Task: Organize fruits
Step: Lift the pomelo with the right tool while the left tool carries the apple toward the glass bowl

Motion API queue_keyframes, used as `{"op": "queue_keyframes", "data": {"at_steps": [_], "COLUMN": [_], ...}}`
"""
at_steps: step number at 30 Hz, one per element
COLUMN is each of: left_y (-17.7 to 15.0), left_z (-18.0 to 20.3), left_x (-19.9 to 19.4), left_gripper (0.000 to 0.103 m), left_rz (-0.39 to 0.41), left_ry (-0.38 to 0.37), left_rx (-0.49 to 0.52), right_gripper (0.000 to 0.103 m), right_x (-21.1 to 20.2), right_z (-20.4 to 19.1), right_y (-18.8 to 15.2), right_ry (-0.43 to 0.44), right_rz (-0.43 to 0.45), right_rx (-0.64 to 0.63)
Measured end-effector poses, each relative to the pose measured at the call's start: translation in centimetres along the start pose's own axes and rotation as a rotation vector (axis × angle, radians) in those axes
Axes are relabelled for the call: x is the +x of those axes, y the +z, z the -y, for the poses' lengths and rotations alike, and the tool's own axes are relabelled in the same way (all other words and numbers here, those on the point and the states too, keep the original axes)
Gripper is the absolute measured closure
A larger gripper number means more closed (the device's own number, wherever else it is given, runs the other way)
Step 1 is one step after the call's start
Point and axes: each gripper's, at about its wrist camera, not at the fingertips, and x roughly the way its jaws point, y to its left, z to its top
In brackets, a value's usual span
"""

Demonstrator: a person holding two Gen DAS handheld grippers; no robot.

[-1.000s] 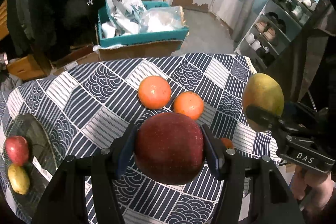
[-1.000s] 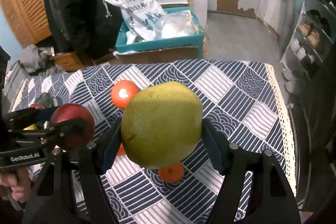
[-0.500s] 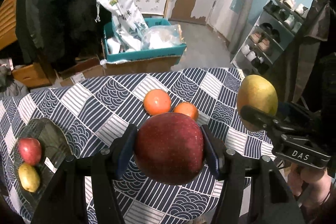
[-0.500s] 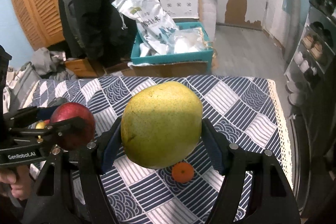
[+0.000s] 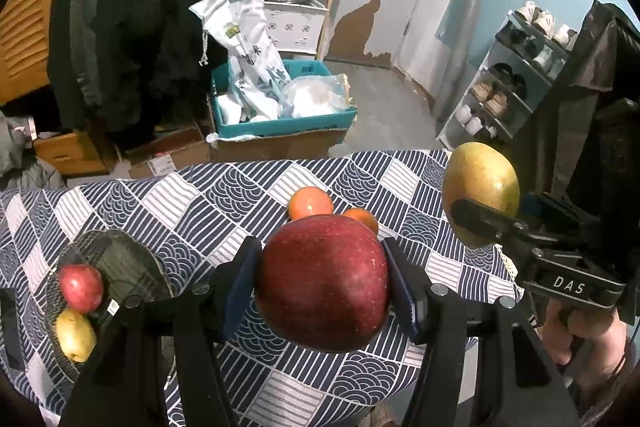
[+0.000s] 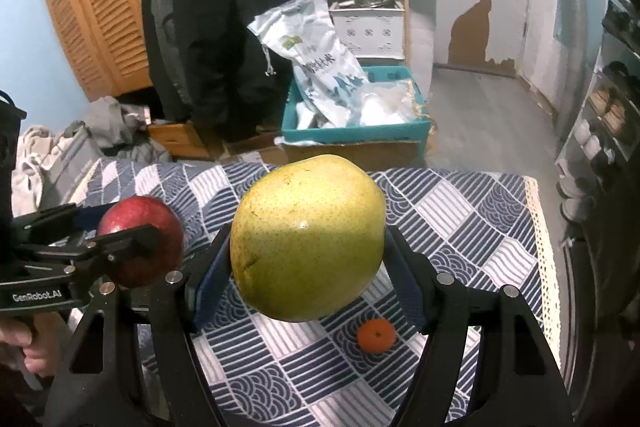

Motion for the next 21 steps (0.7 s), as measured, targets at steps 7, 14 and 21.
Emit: {"op": "queue_keyframes", "data": {"at_steps": [7,14,21], "left_y": [-0.1,-0.2,-0.5], "left_z": [-1.0,-2.2,-4.1], "left_x": [-1.5,-2.6,-3.6], "left_gripper": [0.041,0.041,0.041], "left_rz": [0.018,0.038,0.054], "left_ry": [0.001,0.01,0.032], "left_rx": [-0.015,-0.03,-0.055], "right_gripper": [0.03,0.03,0.03], "right_x": [-0.3,-0.1,0.4], "right_z": [-1.5,-2.8,-4.8], "right_y": [0.6,1.1,1.9], "right_ry": [0.027,0.05,0.072], "right_rz": [0.01,0.014,0.015], "right_rx": [-0.016,-0.03,-0.054]}}
